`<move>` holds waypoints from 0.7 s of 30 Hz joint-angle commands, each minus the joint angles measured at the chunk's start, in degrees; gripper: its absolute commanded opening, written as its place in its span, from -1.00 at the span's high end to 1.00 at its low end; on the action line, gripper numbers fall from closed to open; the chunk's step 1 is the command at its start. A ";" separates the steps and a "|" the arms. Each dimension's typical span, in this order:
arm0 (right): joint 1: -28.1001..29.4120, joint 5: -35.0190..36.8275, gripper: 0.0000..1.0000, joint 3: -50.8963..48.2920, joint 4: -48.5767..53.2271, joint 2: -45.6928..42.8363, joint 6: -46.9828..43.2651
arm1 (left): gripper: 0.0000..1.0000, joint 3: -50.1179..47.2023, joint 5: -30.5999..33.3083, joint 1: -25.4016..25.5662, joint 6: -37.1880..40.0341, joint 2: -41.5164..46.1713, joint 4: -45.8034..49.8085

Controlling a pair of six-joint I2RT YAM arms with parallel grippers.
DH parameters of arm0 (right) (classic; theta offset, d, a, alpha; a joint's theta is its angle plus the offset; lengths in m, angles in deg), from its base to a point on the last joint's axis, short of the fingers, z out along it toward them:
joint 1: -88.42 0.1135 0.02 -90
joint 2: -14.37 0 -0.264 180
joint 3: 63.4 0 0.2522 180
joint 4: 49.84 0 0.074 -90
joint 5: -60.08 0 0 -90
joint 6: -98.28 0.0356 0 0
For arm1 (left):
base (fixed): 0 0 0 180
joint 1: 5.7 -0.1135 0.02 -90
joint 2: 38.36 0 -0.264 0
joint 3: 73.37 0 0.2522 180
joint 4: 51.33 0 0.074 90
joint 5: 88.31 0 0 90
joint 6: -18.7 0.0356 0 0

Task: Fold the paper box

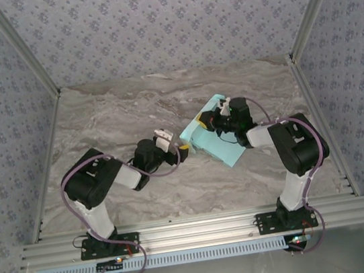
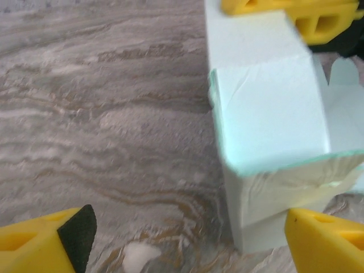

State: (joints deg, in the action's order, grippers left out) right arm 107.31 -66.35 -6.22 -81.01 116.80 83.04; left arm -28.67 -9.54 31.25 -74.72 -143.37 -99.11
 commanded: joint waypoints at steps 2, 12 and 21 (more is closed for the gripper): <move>0.41 -1.17 0.92 -1.27 -3.09 0.67 0.26 | -0.52 3.56 -0.51 0.93 -0.14 -1.36 -6.28; 2.56 1.15 0.94 -3.67 -8.01 1.89 2.75 | -0.13 6.11 -1.17 3.19 -1.93 -2.86 -7.28; 4.26 6.56 1.00 -5.55 -10.79 1.45 4.99 | 0.03 6.78 3.76 5.05 -2.55 -4.29 -4.97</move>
State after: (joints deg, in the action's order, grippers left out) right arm 110.51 -62.15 -10.85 -90.82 117.65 87.41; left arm -22.77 -7.70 35.60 -76.51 -146.32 -100.79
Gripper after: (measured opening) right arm 0.056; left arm 0.475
